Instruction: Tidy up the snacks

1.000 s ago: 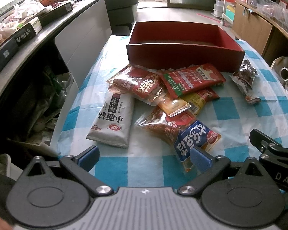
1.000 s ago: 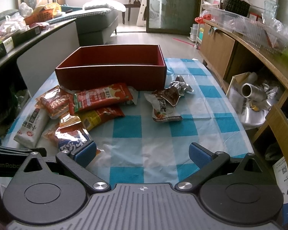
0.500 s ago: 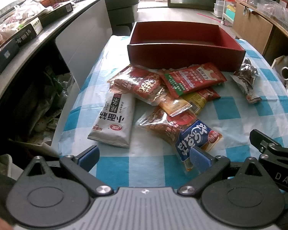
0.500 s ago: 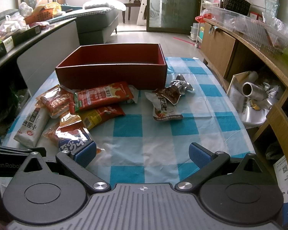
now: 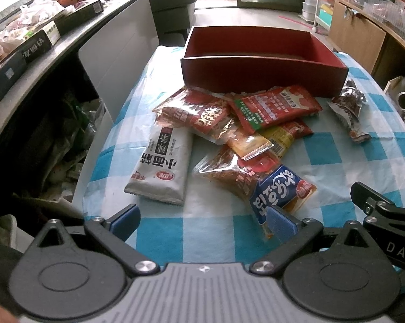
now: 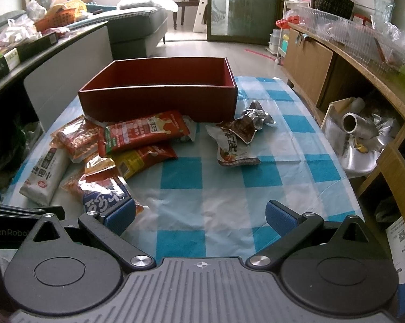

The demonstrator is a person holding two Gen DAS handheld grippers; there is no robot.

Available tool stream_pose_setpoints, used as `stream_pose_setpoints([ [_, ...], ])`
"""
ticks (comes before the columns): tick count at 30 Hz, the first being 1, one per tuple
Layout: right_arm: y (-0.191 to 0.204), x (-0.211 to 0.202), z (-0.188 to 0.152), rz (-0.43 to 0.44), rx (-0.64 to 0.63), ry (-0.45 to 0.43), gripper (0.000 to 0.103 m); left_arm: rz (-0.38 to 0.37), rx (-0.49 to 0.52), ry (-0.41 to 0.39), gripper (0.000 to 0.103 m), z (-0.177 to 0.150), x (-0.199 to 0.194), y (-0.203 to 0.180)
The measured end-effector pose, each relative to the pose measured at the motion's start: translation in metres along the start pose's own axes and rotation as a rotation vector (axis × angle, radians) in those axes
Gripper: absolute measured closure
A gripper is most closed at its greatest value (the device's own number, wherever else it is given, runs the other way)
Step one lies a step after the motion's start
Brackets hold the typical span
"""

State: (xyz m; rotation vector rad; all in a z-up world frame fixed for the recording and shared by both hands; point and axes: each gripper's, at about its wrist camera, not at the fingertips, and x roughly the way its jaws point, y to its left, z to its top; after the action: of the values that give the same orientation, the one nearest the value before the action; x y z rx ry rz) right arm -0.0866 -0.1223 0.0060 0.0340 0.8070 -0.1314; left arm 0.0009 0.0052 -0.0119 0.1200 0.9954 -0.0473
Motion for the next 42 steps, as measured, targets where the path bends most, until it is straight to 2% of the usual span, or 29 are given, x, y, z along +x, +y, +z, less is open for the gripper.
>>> stream_pose_setpoints([
  [26, 0.016, 0.022, 0.001, 0.014, -0.019, 0.075, 0.0, -0.005, -0.033, 0.073, 0.015, -0.001, 0.023, 0.011],
  [29, 0.016, 0.025, 0.003, 0.023, -0.025, 0.079, 0.0, -0.033, -0.045, 0.098, 0.014, 0.0, 0.028, 0.016],
  [31, 0.016, 0.025, 0.005, 0.044, -0.038, 0.081, 0.0, -0.078, -0.073, 0.102, 0.014, 0.002, 0.027, 0.025],
  [34, 0.017, 0.022, 0.011, 0.057, -0.061, 0.051, 0.0, -0.088, -0.118, 0.097, 0.014, 0.005, 0.026, 0.041],
  [37, 0.022, 0.027, 0.019, 0.062, -0.102, 0.043, 0.0, -0.16, -0.183, 0.094, 0.014, 0.009, 0.026, 0.058],
  [39, 0.026, 0.034, 0.02, 0.088, -0.111, 0.071, 0.0, -0.159, -0.2, 0.077, 0.013, 0.012, 0.026, 0.065],
  [42, 0.04, 0.04, 0.02, 0.111, -0.186, 0.08, 0.0, -0.158, -0.211, 0.093, 0.013, 0.017, 0.03, 0.072],
])
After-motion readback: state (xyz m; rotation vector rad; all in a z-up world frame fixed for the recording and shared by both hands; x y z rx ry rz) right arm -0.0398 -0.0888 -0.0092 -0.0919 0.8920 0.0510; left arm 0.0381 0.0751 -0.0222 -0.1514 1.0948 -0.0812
